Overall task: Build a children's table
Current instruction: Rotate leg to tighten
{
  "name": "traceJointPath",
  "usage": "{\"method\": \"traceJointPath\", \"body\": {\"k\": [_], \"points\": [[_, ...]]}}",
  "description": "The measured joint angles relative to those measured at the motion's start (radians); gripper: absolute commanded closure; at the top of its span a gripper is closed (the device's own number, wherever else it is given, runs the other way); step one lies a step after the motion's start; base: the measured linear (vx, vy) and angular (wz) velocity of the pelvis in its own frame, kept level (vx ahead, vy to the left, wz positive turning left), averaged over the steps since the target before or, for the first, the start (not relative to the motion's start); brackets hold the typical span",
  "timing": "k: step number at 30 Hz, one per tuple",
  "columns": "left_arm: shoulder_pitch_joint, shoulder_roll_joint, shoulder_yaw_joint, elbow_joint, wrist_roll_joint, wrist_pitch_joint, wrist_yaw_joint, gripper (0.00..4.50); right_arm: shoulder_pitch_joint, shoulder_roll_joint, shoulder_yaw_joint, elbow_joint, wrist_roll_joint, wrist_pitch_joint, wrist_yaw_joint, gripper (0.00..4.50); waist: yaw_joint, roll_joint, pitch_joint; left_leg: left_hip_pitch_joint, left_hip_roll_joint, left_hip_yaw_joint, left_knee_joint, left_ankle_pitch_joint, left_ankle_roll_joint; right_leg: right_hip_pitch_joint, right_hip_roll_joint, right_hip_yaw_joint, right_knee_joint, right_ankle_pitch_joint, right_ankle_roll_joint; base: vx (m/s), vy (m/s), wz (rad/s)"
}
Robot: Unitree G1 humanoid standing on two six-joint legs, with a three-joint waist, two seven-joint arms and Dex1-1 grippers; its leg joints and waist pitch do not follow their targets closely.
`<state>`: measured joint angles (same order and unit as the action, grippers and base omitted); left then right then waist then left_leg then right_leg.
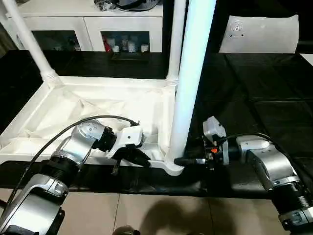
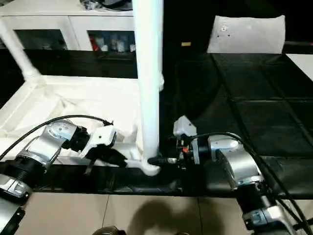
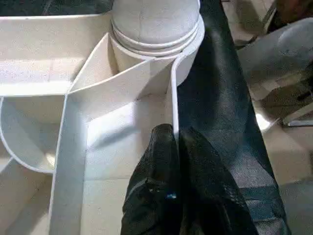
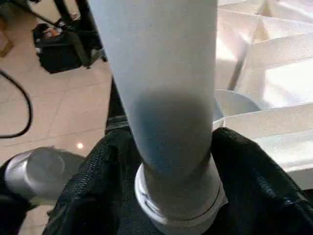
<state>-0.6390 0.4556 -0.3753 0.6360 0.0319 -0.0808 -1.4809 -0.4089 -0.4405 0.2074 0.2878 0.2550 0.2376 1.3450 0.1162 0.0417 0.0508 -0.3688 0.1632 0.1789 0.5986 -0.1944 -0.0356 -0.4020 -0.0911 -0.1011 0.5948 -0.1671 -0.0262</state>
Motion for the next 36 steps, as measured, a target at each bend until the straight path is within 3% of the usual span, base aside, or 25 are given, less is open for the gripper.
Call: {"method": "traceJointPath", "body": {"k": [6, 16, 18, 22, 27, 32, 36], "points": [[0.0, 0.004, -0.004, 0.001, 0.0, -0.012, -0.016, 4.5, -0.004, 0.0, 0.003, 0.008, 0.0, -0.003, 0.019, 2.49, 0.002, -0.001, 0.0, 0.0, 0.0, 0.0, 0.0, 0.0, 0.0, 0.0, 0.0, 0.0, 0.0, 0.0, 0.0, 0.0, 0.0, 0.0], [-0.001, -0.007, -0.002, 0.01, -0.007, -0.005, -0.019, 4.5, 0.026, -0.006, -0.009, -0.026, 0.014, 0.026, 0.01, 2.59, 0.011, -0.001, 0.0, 0.0, 0.0, 0.0, 0.0, 0.0, 0.0, 0.0, 0.0, 0.0, 0.0, 0.0, 0.0, 0.0, 0.0, 0.0], [-0.007, -0.022, 0.001, 0.017, -0.006, 0.019, -0.011, 4.5, 0.058, 0.004, -0.024, -0.057, 0.025, 0.052, -0.025, 2.59, 0.018, -0.001, 0.0, 0.001, 0.0, 0.0, 0.0, 0.0, 0.0, 0.001, 0.0, 0.0, 0.0, 0.0, 0.0, 0.0, 0.0, 0.0], [-0.031, -0.047, 0.01, 0.04, 0.007, 0.088, 0.055, 4.5, 0.076, 0.04, -0.047, -0.085, 0.01, 0.087, -0.148, 2.59, 0.016, -0.001, 0.0, 0.005, 0.0, 0.0, 0.001, 0.003, -0.002, 0.004, 0.0, 0.0, 0.001, -0.002, 0.004, 0.0, 0.0, 0.0], [-0.074, -0.116, 0.066, 0.095, 0.035, 0.248, 0.246, 4.5, 0.065, 0.194, -0.124, -0.089, -0.059, 0.175, -0.476, 2.61, -0.027, 0.001, 0.0, 0.013, 0.0, 0.0, 0.002, 0.004, -0.004, 0.012, 0.0, 0.0, -0.003, -0.003, 0.006, 0.0, 0.0, 0.0], [-0.118, -0.247, 0.114, 0.138, 0.041, 0.37, 0.493, 4.5, -0.01, 0.339, -0.191, -0.04, -0.142, 0.234, -0.843, 2.62, -0.093, 0.006, 0.001, 0.012, -0.001, -0.003, 0.0, 0.003, -0.002, 0.019, -0.002, -0.008, -0.025, -0.004, 0.007, 0.0, 0.0, 0.0], [-0.119, -0.303, 0.148, 0.142, 0.041, 0.396, 0.622, 4.5, -0.049, 0.411, -0.219, 0.01, -0.175, 0.206, -1.003, 2.62, -0.099, 0.006, 0.001, 0.011, -0.002, -0.003, -0.001, 0.001, 0.0, 0.018, -0.002, -0.007, -0.024, 0.0, 0.003, 0.0, 0.0, 0.0]]}}
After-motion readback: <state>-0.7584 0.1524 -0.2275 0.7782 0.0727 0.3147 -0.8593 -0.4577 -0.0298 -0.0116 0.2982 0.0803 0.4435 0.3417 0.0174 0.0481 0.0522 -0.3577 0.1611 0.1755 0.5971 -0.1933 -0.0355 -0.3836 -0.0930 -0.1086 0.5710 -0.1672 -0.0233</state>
